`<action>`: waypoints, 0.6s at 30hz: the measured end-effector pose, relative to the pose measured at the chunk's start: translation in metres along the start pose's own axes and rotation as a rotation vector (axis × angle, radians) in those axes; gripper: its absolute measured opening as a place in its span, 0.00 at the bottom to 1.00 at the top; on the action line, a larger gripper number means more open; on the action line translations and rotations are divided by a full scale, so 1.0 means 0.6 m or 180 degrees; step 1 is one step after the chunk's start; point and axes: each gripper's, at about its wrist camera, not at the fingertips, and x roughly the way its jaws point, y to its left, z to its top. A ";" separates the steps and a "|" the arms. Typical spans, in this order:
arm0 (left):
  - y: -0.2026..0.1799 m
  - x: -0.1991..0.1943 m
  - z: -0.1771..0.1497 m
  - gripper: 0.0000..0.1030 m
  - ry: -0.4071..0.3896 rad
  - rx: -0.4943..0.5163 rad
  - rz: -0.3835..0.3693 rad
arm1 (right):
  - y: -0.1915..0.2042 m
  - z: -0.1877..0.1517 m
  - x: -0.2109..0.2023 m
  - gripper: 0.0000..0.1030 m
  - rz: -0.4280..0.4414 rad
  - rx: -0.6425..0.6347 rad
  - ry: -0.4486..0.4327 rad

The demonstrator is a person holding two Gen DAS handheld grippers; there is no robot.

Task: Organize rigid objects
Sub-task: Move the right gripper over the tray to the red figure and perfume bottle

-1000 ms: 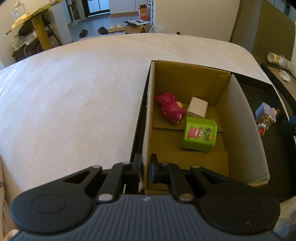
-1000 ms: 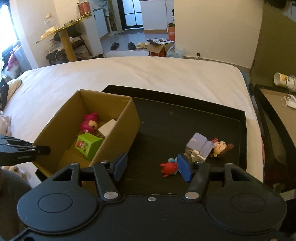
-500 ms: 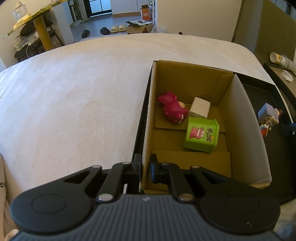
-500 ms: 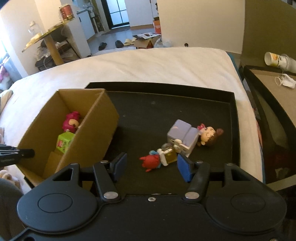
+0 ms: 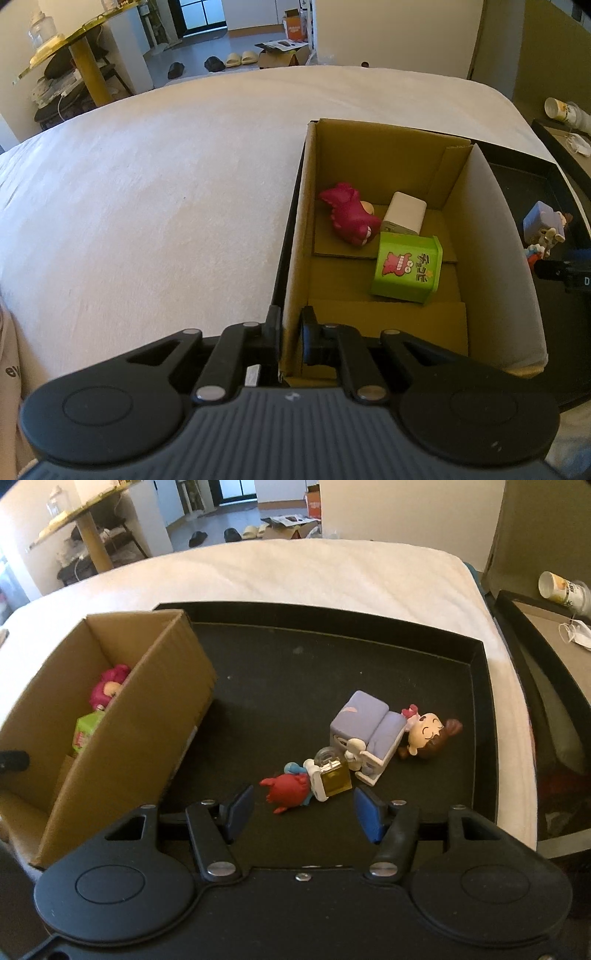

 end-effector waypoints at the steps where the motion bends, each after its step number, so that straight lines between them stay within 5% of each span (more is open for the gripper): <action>1: 0.000 0.000 0.001 0.10 0.0007 -0.0006 0.0003 | 0.001 0.001 0.002 0.61 -0.0018 -0.0016 -0.0006; 8: -0.009 0.001 0.005 0.12 0.0058 0.0025 0.0142 | 0.007 0.008 0.010 0.68 -0.0061 -0.0030 -0.0081; 18: -0.012 0.000 0.004 0.12 0.0050 0.0020 0.0152 | 0.012 0.007 0.032 0.65 -0.0160 -0.0059 -0.0093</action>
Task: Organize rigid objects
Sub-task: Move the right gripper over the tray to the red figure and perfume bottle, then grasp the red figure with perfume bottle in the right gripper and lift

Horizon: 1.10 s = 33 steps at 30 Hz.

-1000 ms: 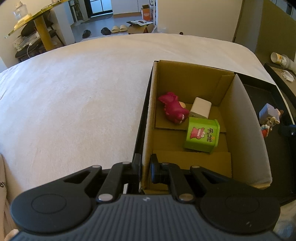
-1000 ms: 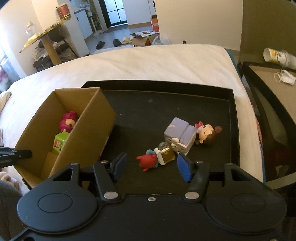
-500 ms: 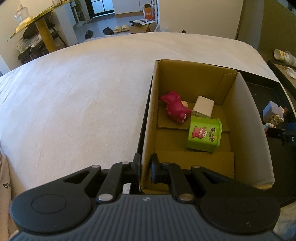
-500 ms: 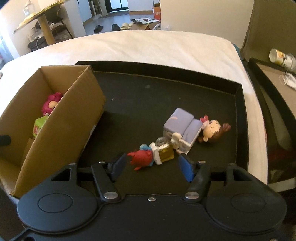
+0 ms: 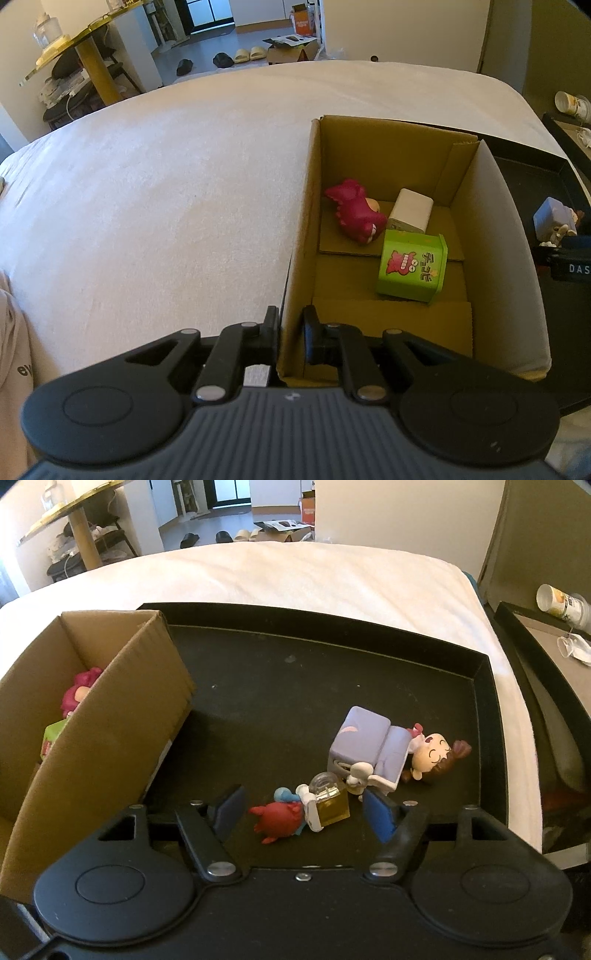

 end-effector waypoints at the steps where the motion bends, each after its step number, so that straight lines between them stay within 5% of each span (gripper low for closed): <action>1: 0.000 0.000 0.000 0.12 -0.0002 -0.0001 0.0003 | 0.001 -0.001 0.002 0.63 -0.0003 -0.0005 -0.0002; 19: 0.001 -0.001 -0.001 0.12 -0.0016 -0.0033 0.0008 | 0.012 -0.015 -0.042 0.57 -0.0014 0.0021 0.0027; 33: 0.005 0.000 -0.002 0.12 -0.0011 -0.0047 -0.0017 | 0.029 0.009 -0.114 0.57 0.0059 -0.0124 -0.0216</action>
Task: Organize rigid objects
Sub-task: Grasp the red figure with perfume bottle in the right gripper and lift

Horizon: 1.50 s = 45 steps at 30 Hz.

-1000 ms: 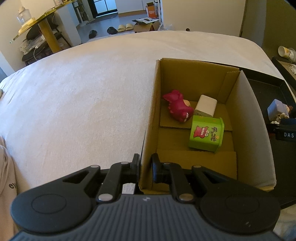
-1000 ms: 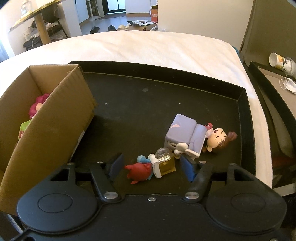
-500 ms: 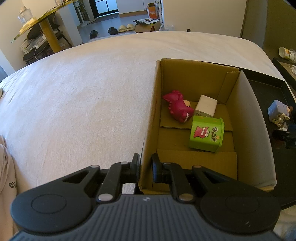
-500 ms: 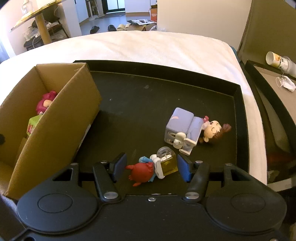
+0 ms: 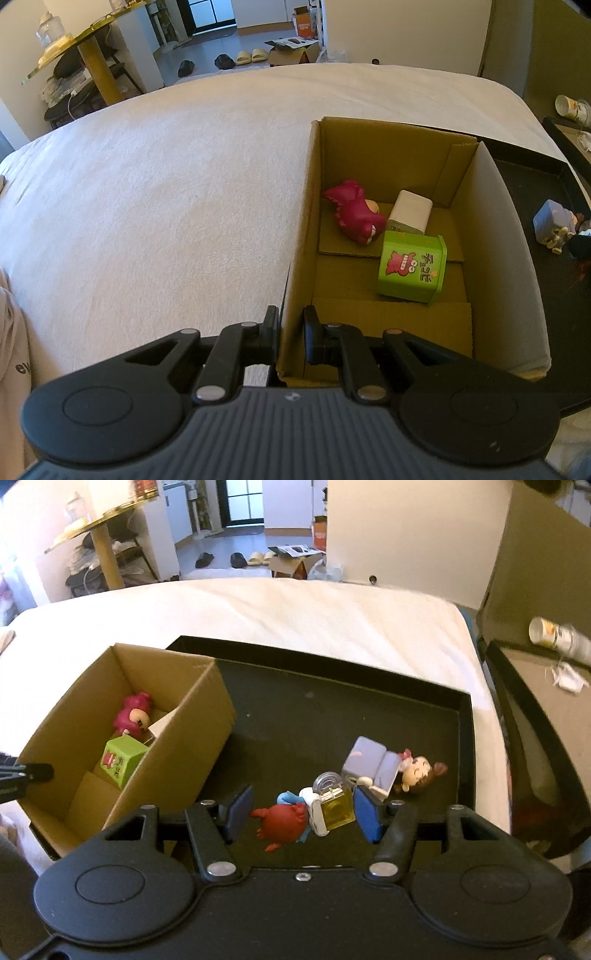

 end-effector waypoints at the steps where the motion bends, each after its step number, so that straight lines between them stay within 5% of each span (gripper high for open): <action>1: 0.001 0.000 0.000 0.12 0.0000 -0.0006 -0.0007 | 0.001 0.002 0.000 0.57 0.0003 -0.0020 0.0000; 45: 0.023 -0.006 -0.004 0.10 -0.0062 -0.0146 -0.0238 | 0.154 0.091 -0.055 0.57 0.0194 -0.0594 -0.0294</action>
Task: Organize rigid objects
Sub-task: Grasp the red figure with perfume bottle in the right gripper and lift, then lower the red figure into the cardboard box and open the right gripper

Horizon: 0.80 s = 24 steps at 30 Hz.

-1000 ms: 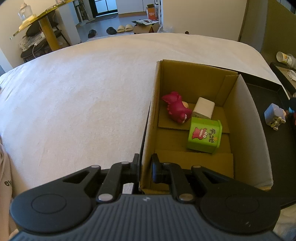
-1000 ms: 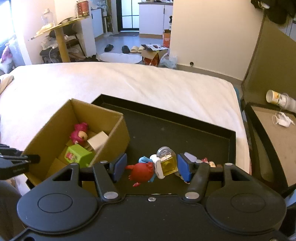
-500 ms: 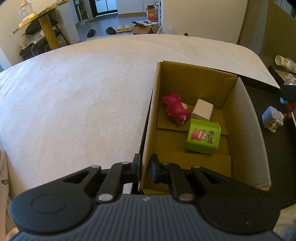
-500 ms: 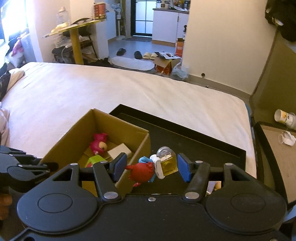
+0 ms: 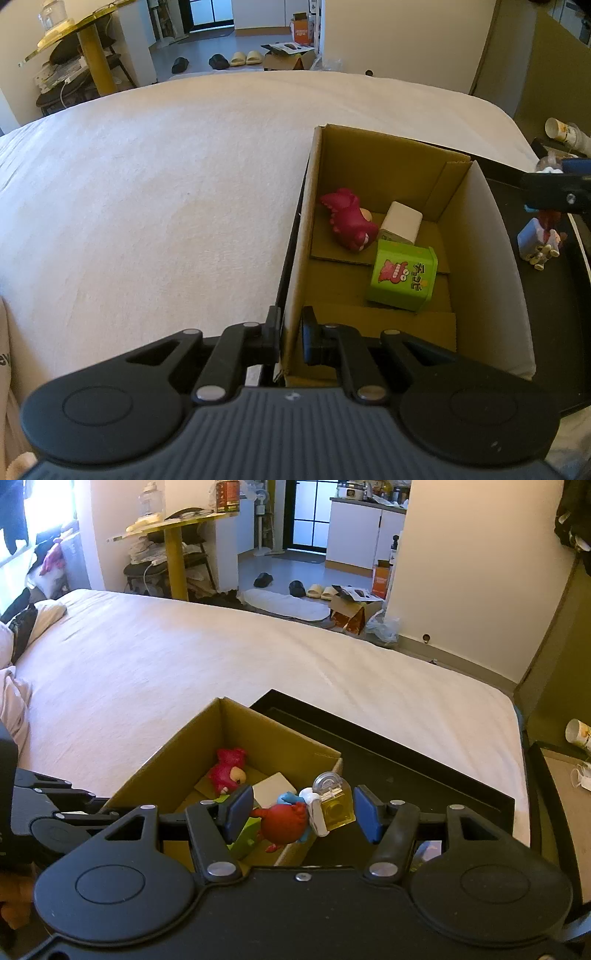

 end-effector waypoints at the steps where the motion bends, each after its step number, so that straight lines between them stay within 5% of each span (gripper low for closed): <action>1: 0.001 -0.001 -0.001 0.10 -0.0002 -0.0004 -0.0006 | 0.003 0.001 0.001 0.57 0.0006 -0.0008 0.0003; 24: 0.009 -0.001 0.000 0.10 -0.0033 -0.0031 -0.0076 | 0.081 -0.020 0.063 0.57 0.0193 -0.0816 0.0332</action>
